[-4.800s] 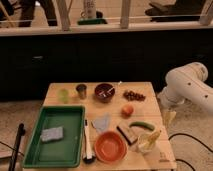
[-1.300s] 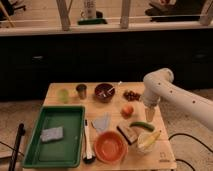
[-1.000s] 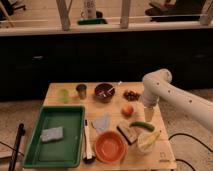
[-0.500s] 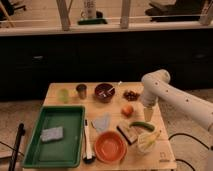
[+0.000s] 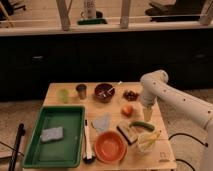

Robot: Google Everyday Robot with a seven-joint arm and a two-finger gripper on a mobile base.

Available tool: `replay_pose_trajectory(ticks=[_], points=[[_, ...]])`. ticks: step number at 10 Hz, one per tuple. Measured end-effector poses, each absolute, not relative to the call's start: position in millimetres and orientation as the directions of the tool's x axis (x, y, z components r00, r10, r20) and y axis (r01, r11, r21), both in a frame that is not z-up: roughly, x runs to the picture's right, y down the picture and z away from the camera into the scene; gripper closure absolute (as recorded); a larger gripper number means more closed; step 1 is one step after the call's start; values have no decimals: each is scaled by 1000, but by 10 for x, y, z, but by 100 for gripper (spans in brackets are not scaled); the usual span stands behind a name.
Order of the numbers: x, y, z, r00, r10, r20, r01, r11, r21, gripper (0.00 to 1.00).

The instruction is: Place apple in red bowl

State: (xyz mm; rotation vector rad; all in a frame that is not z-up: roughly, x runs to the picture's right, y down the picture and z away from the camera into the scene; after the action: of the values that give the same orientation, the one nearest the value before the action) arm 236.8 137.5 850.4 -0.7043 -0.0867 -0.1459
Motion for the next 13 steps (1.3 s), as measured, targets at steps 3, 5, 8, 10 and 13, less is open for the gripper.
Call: replay_pose_trajectory(ticks=[3,5,8,10,13], points=[[2387,1375,8540,984,-113,137,175,751,-637,20],[2390,1372,8564,982,-119,145,185,750,-635,20],[2406,1361,8603,978,-135,158,206,746,-634,20],[2403,1372,8594,974,-146,172,223,743,-631,20],[2180,1317,8551,955,-193,224,291,747,-597,20]])
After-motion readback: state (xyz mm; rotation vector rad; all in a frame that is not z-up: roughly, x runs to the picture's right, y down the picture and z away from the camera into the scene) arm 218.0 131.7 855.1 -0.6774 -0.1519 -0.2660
